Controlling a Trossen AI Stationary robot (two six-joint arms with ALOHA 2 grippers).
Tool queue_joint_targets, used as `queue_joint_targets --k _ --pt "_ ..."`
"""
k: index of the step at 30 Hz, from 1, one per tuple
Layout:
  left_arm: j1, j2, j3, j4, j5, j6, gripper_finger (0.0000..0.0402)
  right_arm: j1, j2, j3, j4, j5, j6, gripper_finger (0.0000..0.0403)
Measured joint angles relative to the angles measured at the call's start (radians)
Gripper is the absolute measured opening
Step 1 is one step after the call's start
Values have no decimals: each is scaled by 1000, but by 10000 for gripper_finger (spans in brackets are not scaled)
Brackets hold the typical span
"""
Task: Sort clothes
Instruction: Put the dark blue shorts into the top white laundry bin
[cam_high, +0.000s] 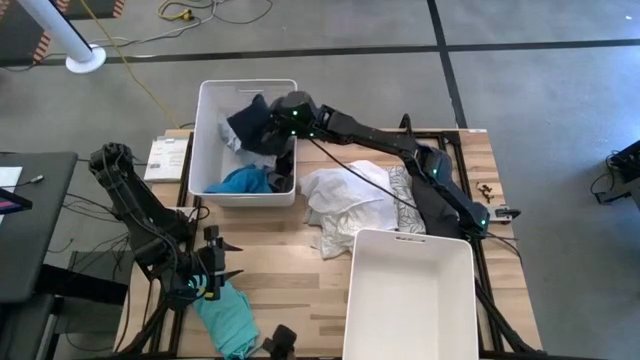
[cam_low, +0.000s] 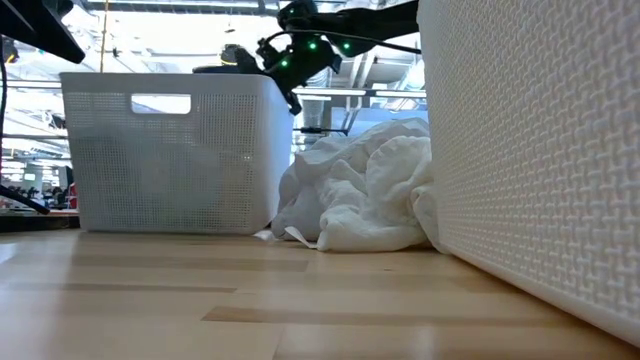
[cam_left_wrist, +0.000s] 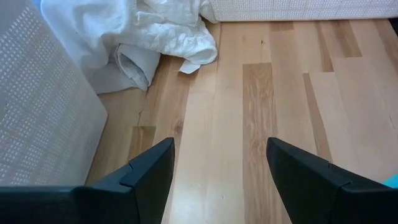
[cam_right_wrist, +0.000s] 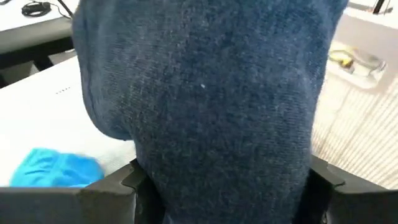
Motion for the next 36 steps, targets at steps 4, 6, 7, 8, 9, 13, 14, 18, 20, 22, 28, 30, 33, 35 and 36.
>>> queue_joint_targets --k 4,6,7,8,9,13,14,18,20,22,28,30,33,35,36 --pt "0 0 0 0 0 -4 249 -14 -4 0 -58 -22 48 269" --pt "0 0 0 0 0 -4 249 -25 -4 0 -36 -23 90 269" --pt "0 0 0 0 0 -4 249 -27 -4 0 -11 -33 115 269" --pt "0 0 0 0 0 -4 249 -29 -4 0 23 -56 129 269" --pt "0 0 0 1 0 -2 249 -29 -4 0 59 -84 135 269" --pt "0 0 0 1 -1 0 249 -2 -4 1 123 -91 132 269" --pt "0 0 0 1 -1 0 249 2 -4 1 101 -100 130 269" --pt "0 0 0 2 -1 0 249 -20 -9 1 -47 -221 179 269" --pt "0 0 0 3 -1 0 249 -40 -9 1 -41 -202 202 268" --pt "1 0 0 4 -1 0 249 -50 -9 1 -4 -191 252 268" --pt "2 0 0 19 -1 8 249 -30 -18 1 46 -257 299 268" --pt "2 0 0 39 -2 27 249 -22 -32 0 -33 -112 263 268" --pt "2 0 0 57 -2 44 249 -28 -38 0 -10 -122 252 268" --pt "2 0 0 55 -3 44 249 -34 -39 1 -11 -165 252 268" --pt "2 0 0 52 -2 44 249 -30 -40 2 -46 -106 245 268"
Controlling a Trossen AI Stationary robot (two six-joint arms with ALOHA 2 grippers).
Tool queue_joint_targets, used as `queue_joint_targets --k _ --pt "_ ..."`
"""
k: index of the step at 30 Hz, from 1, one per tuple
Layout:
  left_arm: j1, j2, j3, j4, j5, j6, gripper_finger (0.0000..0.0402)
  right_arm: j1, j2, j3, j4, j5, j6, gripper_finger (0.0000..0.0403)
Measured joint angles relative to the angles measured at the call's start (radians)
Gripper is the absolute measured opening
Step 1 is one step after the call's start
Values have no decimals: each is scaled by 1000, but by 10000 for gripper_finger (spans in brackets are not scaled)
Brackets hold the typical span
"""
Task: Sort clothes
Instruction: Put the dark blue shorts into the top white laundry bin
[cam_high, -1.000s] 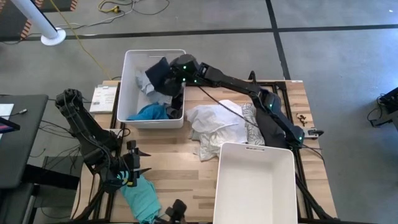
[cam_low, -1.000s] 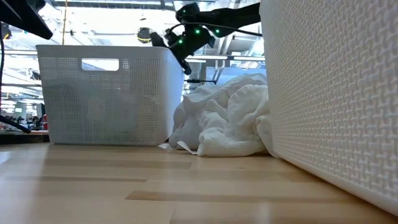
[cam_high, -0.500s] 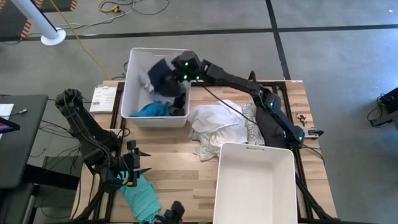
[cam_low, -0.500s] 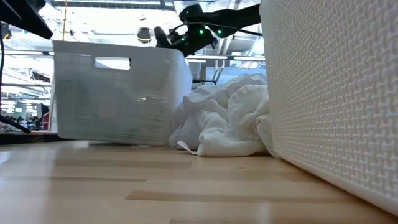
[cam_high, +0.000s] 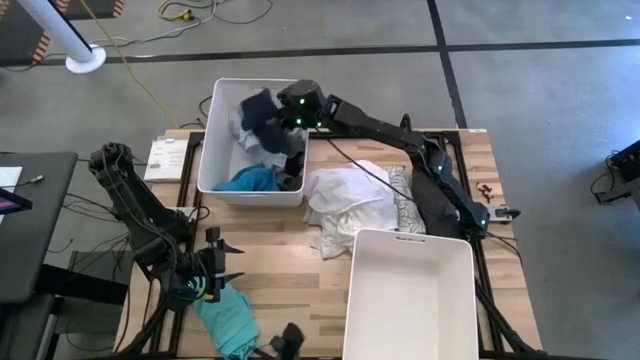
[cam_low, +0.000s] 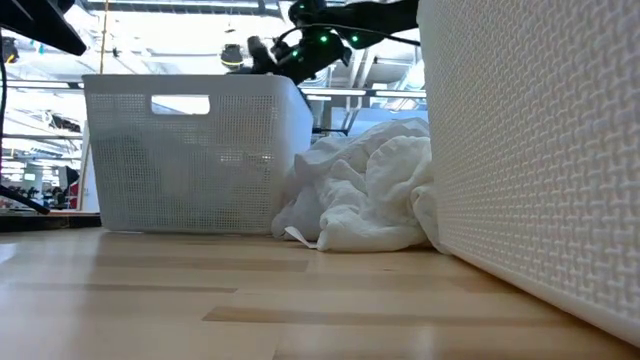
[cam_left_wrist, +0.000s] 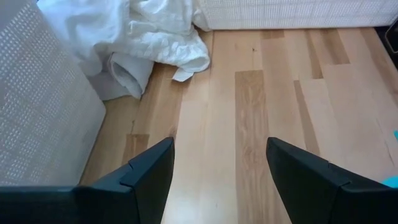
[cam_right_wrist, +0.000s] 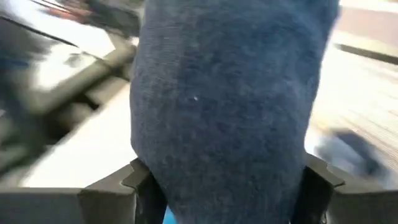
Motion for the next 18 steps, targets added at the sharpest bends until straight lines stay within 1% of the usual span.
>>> queue_joint_targets --k 1,2,4,8,13,14,15,17,18 --pt "0 0 0 0 0 2 249 4 -1 0 -33 69 -30 268" --pt "0 0 0 2 0 5 249 5 -2 0 -52 105 -74 268" --pt "0 0 0 1 0 5 249 11 -1 -2 -57 95 -142 270" --pt "0 0 0 0 0 5 249 15 -1 0 -19 55 -190 286" --pt "0 0 0 0 0 12 249 21 2 0 -23 39 -176 323" --pt "0 0 0 0 0 12 249 18 2 0 -22 29 -161 330" --pt "0 0 0 0 0 11 249 12 2 0 -24 -3 -140 336" --pt "0 0 0 0 1 7 249 -4 2 0 -33 -112 -94 345" --pt "0 0 0 0 1 7 249 -11 2 0 -50 -134 -85 348"
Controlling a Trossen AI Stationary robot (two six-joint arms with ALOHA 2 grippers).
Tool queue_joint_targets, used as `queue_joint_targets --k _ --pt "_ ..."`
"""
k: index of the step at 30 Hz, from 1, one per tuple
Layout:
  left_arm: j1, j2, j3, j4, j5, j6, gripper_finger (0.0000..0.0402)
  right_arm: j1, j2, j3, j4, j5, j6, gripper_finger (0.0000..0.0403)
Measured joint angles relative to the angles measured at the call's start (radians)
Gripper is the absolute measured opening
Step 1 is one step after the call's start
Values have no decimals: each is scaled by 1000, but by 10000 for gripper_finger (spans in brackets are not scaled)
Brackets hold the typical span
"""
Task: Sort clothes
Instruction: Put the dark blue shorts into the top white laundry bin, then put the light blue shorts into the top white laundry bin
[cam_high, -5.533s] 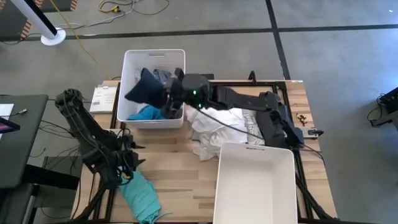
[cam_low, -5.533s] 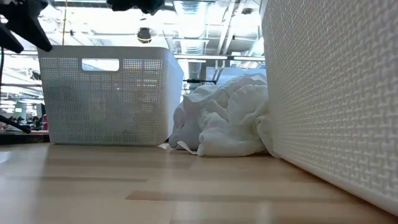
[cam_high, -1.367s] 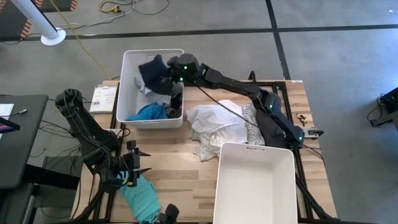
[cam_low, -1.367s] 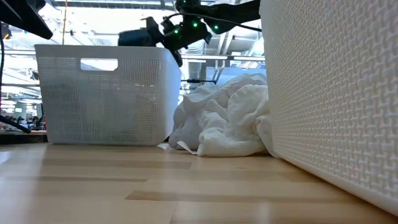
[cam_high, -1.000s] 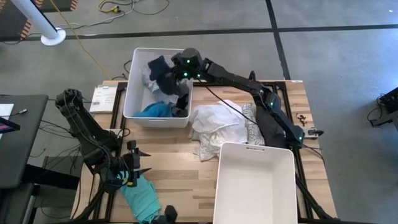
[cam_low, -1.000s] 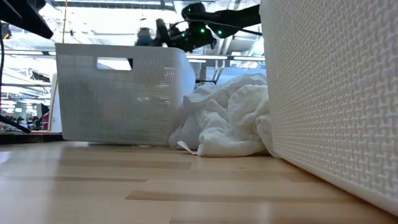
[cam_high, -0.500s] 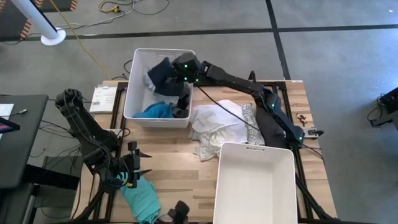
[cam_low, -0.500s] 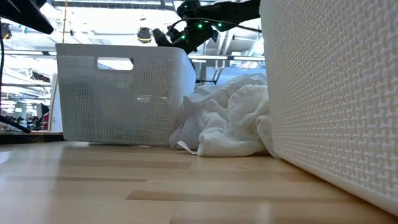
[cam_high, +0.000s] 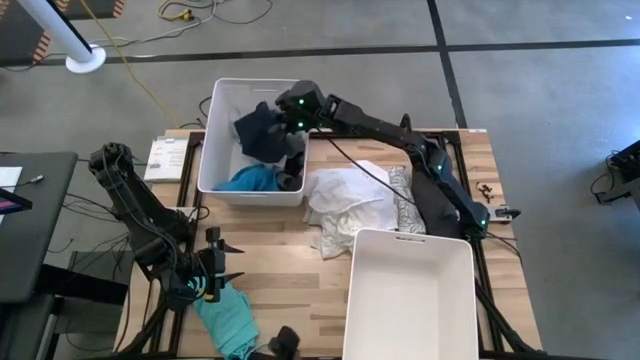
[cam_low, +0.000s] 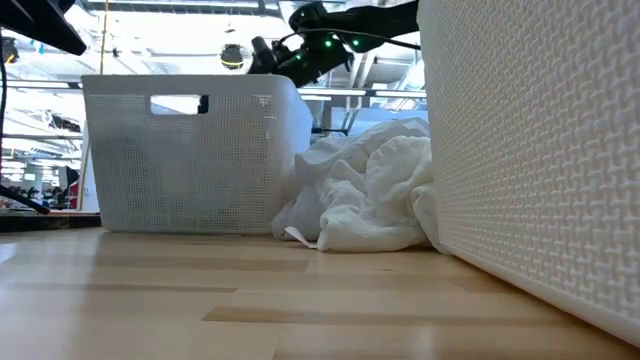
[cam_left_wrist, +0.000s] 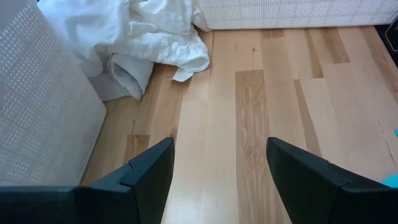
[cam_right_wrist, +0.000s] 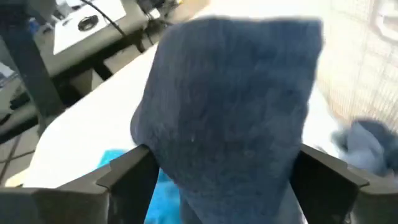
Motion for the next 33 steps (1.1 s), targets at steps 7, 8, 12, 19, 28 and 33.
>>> queue_joint_targets --k 7,8,12,19,28,33 --pt "0 0 0 0 0 1 249 -4 -4 0 -93 73 -7 344" --pt "0 0 0 0 0 1 249 -4 -5 0 -74 25 -6 342" --pt "1 0 0 0 0 6 249 7 -13 0 -67 101 -4 333" --pt "5 0 0 -5 39 41 249 28 -20 -1 173 -170 20 328" --pt "5 0 0 9 346 126 249 122 -58 0 253 -415 40 328" --pt "2 0 0 37 544 117 249 180 -97 0 132 -444 -33 328"
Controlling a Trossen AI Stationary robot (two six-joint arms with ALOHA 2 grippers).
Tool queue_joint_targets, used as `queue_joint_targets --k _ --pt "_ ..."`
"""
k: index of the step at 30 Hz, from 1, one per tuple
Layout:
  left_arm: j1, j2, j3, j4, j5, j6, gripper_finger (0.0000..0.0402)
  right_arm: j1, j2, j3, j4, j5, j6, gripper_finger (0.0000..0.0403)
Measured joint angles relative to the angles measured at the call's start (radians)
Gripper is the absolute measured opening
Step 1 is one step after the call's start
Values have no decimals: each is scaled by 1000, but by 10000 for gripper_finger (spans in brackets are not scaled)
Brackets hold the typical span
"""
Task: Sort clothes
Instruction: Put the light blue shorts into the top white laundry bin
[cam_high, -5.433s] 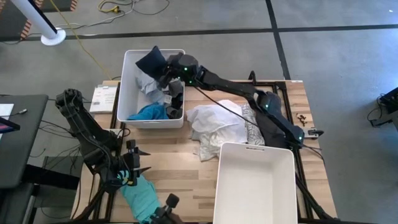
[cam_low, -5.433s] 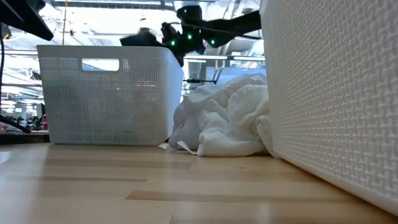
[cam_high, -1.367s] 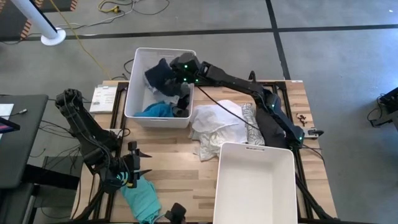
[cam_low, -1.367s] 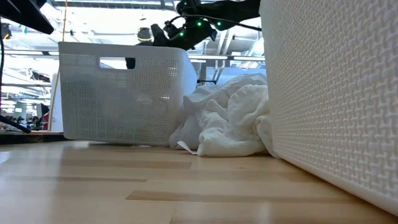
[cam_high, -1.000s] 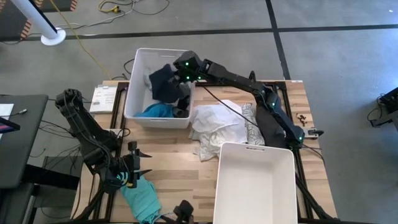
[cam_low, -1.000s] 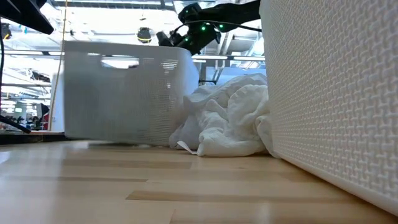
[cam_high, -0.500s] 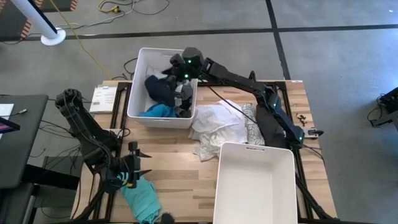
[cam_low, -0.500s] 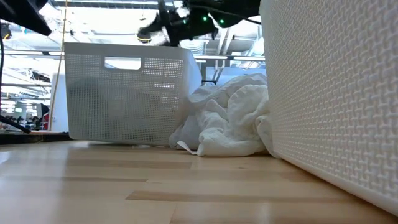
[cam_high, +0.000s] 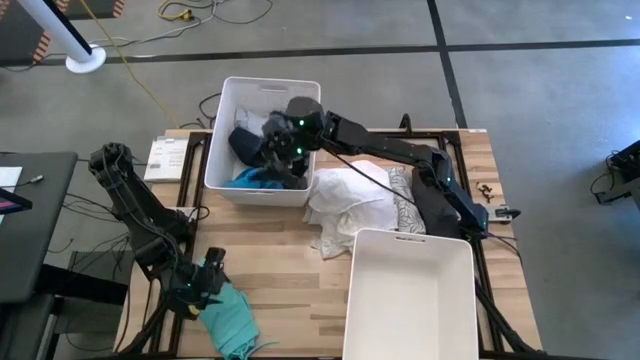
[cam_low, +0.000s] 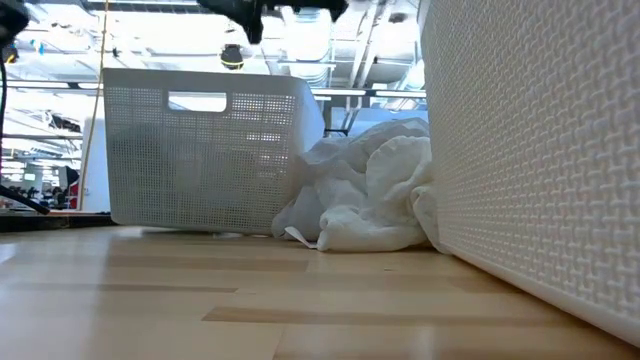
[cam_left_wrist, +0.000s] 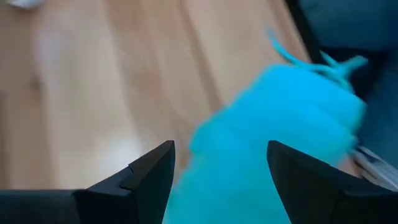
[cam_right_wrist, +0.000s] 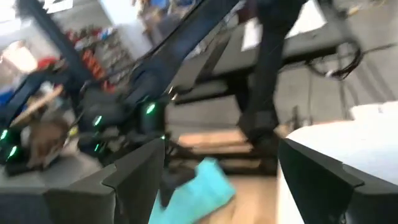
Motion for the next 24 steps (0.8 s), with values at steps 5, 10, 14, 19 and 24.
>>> queue_joint_targets --k 5,10,14,19,24 --pt "-11 0 0 44 102 12 253 48 -38 0 -150 5 -76 328" --pt "-27 14 0 57 109 33 283 98 -63 0 -317 58 -149 328" --pt "-39 72 0 80 123 57 321 145 -67 0 -438 101 -189 328" --pt "-40 180 0 75 185 81 355 200 -67 0 -543 158 -219 328" --pt "-46 305 0 79 222 139 360 261 -67 0 -566 164 -219 328"
